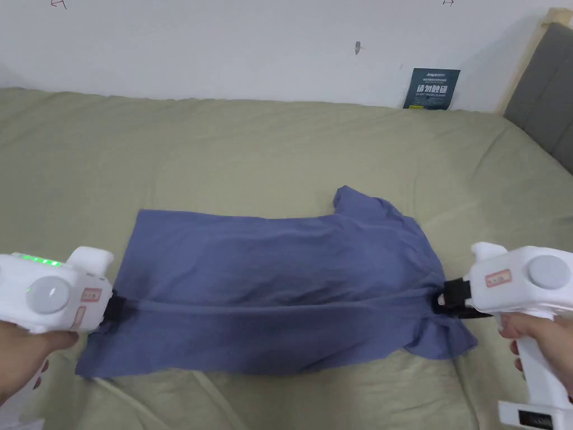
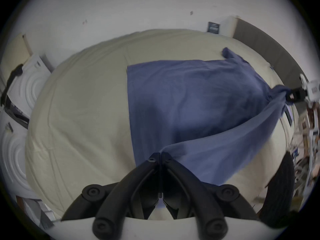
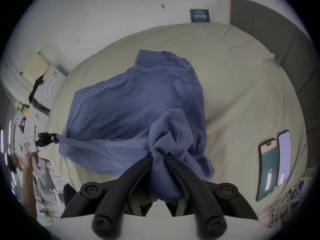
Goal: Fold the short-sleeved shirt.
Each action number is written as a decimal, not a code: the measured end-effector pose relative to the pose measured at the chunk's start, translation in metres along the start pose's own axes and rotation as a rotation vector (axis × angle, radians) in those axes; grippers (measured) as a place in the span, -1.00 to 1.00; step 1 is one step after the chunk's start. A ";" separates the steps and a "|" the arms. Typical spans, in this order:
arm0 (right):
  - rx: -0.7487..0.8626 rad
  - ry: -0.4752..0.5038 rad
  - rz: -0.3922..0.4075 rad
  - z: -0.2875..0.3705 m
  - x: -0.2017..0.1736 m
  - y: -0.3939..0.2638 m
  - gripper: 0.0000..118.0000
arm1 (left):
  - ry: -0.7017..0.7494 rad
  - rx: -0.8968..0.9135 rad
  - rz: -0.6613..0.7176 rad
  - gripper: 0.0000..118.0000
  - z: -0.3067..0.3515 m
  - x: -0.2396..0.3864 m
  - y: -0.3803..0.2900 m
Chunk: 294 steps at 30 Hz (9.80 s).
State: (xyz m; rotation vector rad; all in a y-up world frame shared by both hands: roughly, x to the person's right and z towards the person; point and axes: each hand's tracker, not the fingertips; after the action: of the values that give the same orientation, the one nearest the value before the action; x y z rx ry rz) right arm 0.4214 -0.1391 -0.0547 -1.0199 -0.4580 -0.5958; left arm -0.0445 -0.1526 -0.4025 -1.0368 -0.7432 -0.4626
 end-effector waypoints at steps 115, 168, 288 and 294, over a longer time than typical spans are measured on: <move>0.470 0.062 0.179 0.085 -0.062 -0.184 -0.99 | 0.144 0.271 0.104 0.34 -0.029 -0.022 0.006; 0.311 -0.046 0.267 0.097 0.006 -0.097 -0.91 | 0.049 0.359 -0.004 -0.99 0.139 0.012 -0.110; 0.690 0.088 0.113 0.131 -0.077 -0.267 -0.99 | -0.384 0.070 0.190 -0.77 -0.013 0.148 -0.110; 0.688 0.078 0.111 0.130 -0.067 -0.263 -0.99 | -0.365 0.064 0.214 -0.77 -0.014 0.171 -0.101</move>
State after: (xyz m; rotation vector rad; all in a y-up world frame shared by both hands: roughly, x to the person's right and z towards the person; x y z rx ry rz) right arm 0.1885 -0.1102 0.1339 -0.3616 -0.4859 -0.3336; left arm 0.0081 -0.2107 -0.2194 -1.1409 -0.9505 -0.0626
